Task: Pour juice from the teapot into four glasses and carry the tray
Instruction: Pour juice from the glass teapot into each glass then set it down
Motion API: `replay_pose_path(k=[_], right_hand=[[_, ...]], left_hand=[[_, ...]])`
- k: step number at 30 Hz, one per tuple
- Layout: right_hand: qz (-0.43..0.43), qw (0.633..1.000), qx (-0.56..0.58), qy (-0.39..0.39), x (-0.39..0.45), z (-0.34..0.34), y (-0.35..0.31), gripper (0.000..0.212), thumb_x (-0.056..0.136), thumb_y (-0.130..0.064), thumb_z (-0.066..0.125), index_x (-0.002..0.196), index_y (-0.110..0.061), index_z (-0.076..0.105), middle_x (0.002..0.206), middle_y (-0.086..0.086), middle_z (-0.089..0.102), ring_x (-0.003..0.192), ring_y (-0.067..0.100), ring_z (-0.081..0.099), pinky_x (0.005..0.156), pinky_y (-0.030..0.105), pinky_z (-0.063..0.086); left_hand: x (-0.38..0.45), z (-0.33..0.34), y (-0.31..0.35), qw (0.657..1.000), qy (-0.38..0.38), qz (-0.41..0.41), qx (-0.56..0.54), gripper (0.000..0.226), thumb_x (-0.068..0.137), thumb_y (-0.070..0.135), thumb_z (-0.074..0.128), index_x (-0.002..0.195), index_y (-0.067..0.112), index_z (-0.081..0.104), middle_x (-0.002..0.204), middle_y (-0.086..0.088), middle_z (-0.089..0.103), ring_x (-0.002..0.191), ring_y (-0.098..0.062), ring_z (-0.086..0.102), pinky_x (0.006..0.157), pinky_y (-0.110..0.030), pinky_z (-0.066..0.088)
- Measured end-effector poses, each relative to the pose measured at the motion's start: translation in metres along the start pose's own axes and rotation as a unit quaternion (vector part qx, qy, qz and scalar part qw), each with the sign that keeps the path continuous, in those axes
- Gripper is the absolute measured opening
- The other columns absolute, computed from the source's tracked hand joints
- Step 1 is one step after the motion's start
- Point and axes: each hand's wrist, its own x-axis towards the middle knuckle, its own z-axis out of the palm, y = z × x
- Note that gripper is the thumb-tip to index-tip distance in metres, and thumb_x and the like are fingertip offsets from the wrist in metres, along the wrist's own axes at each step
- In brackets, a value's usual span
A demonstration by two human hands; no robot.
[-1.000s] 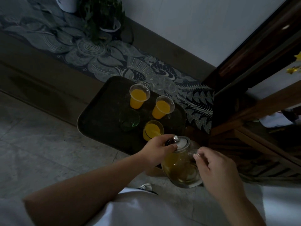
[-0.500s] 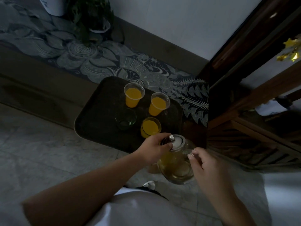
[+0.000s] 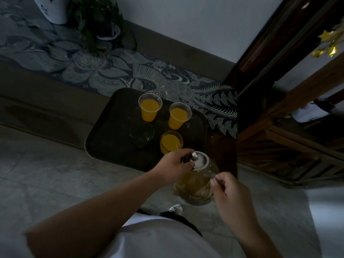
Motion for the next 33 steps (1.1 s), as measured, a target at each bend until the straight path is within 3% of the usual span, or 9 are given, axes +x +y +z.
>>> replay_pose_path(k=[3, 5, 8, 11, 13, 17, 21, 27, 33], right_hand=[[0.018, 1.000, 0.018, -0.010, -0.004, 0.003, 0.001, 0.013, 0.091, -0.025, 0.056, 0.078, -0.023, 0.054, 0.058, -0.007, 0.054, 0.060, -0.002, 0.057, 0.050, 0.015, 0.042], [0.032, 0.999, 0.033, -0.013, -0.006, 0.006, 0.003, 0.017, 0.092, -0.024, 0.055, 0.076, -0.023, 0.051, 0.058, -0.005, 0.055, 0.050, 0.006, 0.054, 0.047, 0.017, 0.041], [0.058, 0.996, 0.059, -0.024, -0.010, 0.013, 0.008, 0.019, 0.095, -0.025, 0.051, 0.076, -0.022, 0.050, 0.064, 0.003, 0.061, 0.057, 0.015, 0.060, 0.048, 0.023, 0.044], [0.095, 0.989, 0.106, -0.049, -0.015, 0.019, 0.012, 0.016, 0.096, -0.028, 0.047, 0.082, -0.021, 0.052, 0.069, 0.008, 0.064, 0.065, 0.023, 0.063, 0.061, 0.045, 0.052], [0.111, 0.981, 0.148, -0.051, -0.017, 0.021, 0.013, 0.016, 0.095, -0.026, 0.048, 0.082, -0.020, 0.052, 0.069, 0.009, 0.063, 0.065, 0.025, 0.063, 0.062, 0.051, 0.055], [0.150, 0.956, 0.242, -0.072, -0.021, 0.023, 0.014, 0.020, 0.095, -0.017, 0.050, 0.077, -0.009, 0.051, 0.062, 0.003, 0.059, 0.059, 0.014, 0.059, 0.068, 0.049, 0.056], [0.189, 0.918, 0.336, -0.092, -0.026, 0.025, 0.013, 0.028, 0.094, -0.014, 0.053, 0.067, -0.009, 0.047, 0.053, -0.002, 0.052, 0.056, 0.013, 0.053, 0.072, 0.047, 0.058], [0.205, 0.874, 0.432, -0.079, -0.027, 0.022, 0.011, 0.031, 0.093, -0.010, 0.055, 0.062, -0.007, 0.049, 0.049, -0.002, 0.045, 0.051, 0.011, 0.048, 0.066, 0.042, 0.057], [0.174, 0.863, 0.465, -0.092, -0.026, 0.018, 0.015, 0.036, 0.092, -0.010, 0.056, 0.057, -0.014, 0.054, 0.050, -0.002, 0.043, 0.051, 0.015, 0.044, 0.058, 0.039, 0.056]], left_hand=[[0.001, -0.001, 0.001, 1.000, -0.008, 0.008, 0.026, 0.046, 0.092, 0.033, 0.061, 0.137, 0.028, 0.053, 0.122, 0.004, 0.064, 0.113, -0.012, 0.059, 0.098, -0.036, 0.051], [0.001, -0.001, 0.002, 0.999, -0.013, 0.019, 0.047, 0.044, 0.092, 0.031, 0.062, 0.135, 0.027, 0.054, 0.118, 0.004, 0.065, 0.109, -0.012, 0.060, 0.095, -0.034, 0.051], [0.001, -0.002, 0.006, 0.997, -0.013, 0.035, 0.069, 0.041, 0.093, 0.028, 0.063, 0.133, 0.026, 0.055, 0.113, 0.006, 0.064, 0.105, -0.011, 0.060, 0.088, -0.026, 0.049], [-0.001, -0.004, 0.011, 0.994, -0.022, 0.052, 0.098, 0.040, 0.093, 0.027, 0.063, 0.132, 0.027, 0.055, 0.112, 0.007, 0.063, 0.103, -0.008, 0.060, 0.084, -0.024, 0.048], [-0.002, -0.004, 0.012, 0.992, -0.024, 0.059, 0.109, 0.039, 0.092, 0.027, 0.063, 0.131, 0.028, 0.055, 0.110, 0.008, 0.064, 0.100, -0.006, 0.060, 0.082, -0.023, 0.050], [-0.007, -0.004, 0.013, 0.987, -0.024, 0.076, 0.137, 0.040, 0.090, 0.026, 0.066, 0.129, 0.028, 0.055, 0.110, 0.009, 0.063, 0.101, -0.006, 0.061, 0.088, -0.033, 0.054], [-0.014, -0.004, 0.016, 0.978, -0.026, 0.115, 0.171, 0.041, 0.088, 0.023, 0.068, 0.126, 0.025, 0.056, 0.110, 0.011, 0.062, 0.102, -0.005, 0.058, 0.089, -0.033, 0.053], [-0.027, -0.002, 0.026, 0.968, 0.000, 0.158, 0.197, 0.043, 0.087, 0.025, 0.068, 0.128, 0.026, 0.056, 0.114, 0.015, 0.058, 0.107, -0.007, 0.054, 0.093, -0.036, 0.050], [-0.039, -0.005, 0.040, 0.958, 0.039, 0.177, 0.223, 0.047, 0.087, 0.024, 0.067, 0.133, 0.024, 0.055, 0.123, 0.013, 0.057, 0.114, -0.012, 0.053, 0.097, -0.038, 0.048]])
